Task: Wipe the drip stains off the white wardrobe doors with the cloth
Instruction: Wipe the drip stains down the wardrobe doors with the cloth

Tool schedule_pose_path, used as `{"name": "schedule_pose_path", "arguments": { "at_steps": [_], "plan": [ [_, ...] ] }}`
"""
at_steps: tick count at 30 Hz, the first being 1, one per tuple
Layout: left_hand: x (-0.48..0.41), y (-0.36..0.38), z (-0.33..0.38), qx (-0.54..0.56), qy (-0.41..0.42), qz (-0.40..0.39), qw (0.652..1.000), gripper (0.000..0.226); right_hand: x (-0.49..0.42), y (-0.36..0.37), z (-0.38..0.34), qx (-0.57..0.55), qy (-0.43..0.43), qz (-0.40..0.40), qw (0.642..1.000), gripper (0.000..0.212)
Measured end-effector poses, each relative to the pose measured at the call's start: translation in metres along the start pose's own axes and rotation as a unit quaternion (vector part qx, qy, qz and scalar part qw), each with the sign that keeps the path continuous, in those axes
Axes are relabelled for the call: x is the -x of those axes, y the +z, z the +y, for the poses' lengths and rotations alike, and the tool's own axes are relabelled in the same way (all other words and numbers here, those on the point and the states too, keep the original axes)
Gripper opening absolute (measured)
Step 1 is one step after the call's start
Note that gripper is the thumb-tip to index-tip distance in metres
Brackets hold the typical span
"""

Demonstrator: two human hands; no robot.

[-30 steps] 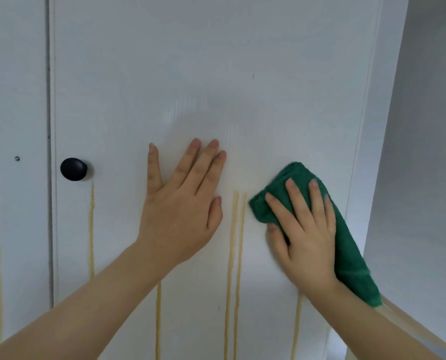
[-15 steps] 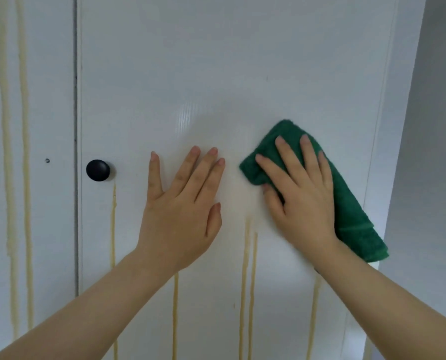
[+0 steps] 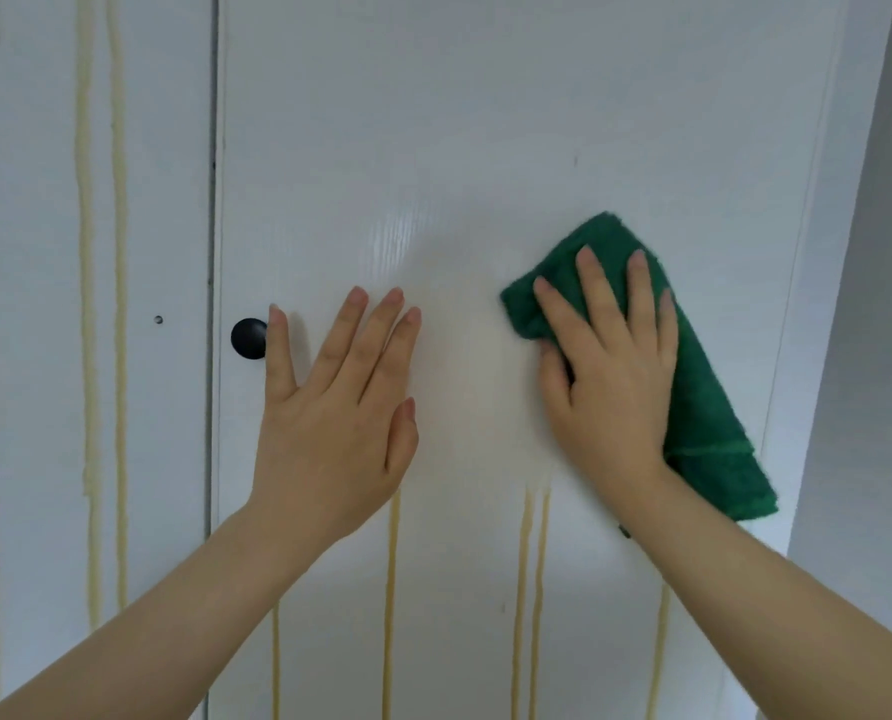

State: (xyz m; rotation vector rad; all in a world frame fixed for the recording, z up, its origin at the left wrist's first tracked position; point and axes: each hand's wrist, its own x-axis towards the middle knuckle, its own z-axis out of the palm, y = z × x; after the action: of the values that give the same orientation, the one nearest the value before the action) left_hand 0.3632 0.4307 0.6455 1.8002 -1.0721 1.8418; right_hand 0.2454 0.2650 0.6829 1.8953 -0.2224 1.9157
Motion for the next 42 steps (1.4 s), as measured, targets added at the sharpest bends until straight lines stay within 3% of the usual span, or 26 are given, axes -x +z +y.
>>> {"name": "schedule_pose_path", "arguments": {
  "at_steps": [5, 7, 10, 12, 16, 18, 20, 23, 24, 29, 31, 35, 40, 42],
  "plan": [
    [0.010, -0.005, -0.019, -0.023, -0.016, -0.010, 1.000, 0.054, 0.051, -0.008, -0.014, -0.029, -0.197, -0.107, 0.974, 0.039],
    [0.011, -0.006, -0.023, -0.029, -0.024, -0.018, 0.999, 0.054, 0.023, -0.003, -0.015, -0.028, -0.188, -0.088, 0.978, 0.037],
    [0.010, -0.007, -0.026, -0.026, -0.033, -0.013, 0.999, 0.054, -0.028, 0.009, -0.030, -0.012, -0.075, -0.017, 0.997, 0.036],
    [0.010, -0.009, -0.028, -0.022, -0.036, -0.012, 0.999, 0.054, -0.027, 0.014, -0.044, -0.019, -0.045, -0.002, 0.999, 0.038],
    [0.016, -0.015, -0.037, -0.021, -0.042, -0.023, 0.999, 0.055, 0.039, 0.005, -0.059, -0.058, -0.224, -0.114, 0.966, 0.037],
    [0.019, -0.018, -0.042, -0.019, -0.046, -0.027, 0.998, 0.055, 0.033, 0.002, -0.052, -0.062, -0.284, -0.132, 0.948, 0.036],
    [0.022, -0.020, -0.047, -0.021, -0.053, -0.034, 0.998, 0.055, 0.000, 0.009, -0.047, -0.047, -0.243, -0.097, 0.964, 0.036],
    [0.025, -0.022, -0.052, -0.019, -0.067, -0.037, 0.997, 0.055, -0.029, 0.016, -0.057, -0.035, -0.093, -0.033, 0.994, 0.036],
    [0.027, -0.023, -0.054, -0.017, -0.073, -0.039, 0.996, 0.056, -0.019, 0.017, -0.065, -0.043, -0.092, -0.032, 0.994, 0.037],
    [0.035, -0.028, -0.069, -0.010, -0.087, -0.043, 0.995, 0.056, 0.039, 0.009, -0.079, -0.107, -0.293, -0.146, 0.939, 0.034],
    [0.037, -0.030, -0.074, -0.003, -0.094, -0.044, 0.995, 0.056, 0.017, 0.016, -0.080, -0.101, -0.284, -0.123, 0.945, 0.033],
    [0.039, -0.032, -0.083, 0.015, -0.099, -0.042, 0.994, 0.057, -0.016, 0.025, -0.103, -0.105, -0.145, -0.060, 0.982, 0.034],
    [0.045, -0.032, -0.094, 0.019, -0.110, -0.057, 0.992, 0.057, 0.046, 0.022, -0.125, -0.166, -0.301, -0.136, 0.929, 0.031],
    [0.048, -0.032, -0.098, 0.017, -0.116, -0.061, 0.991, 0.057, 0.032, 0.027, -0.125, -0.176, -0.299, -0.127, 0.929, 0.030]
  ]
}}
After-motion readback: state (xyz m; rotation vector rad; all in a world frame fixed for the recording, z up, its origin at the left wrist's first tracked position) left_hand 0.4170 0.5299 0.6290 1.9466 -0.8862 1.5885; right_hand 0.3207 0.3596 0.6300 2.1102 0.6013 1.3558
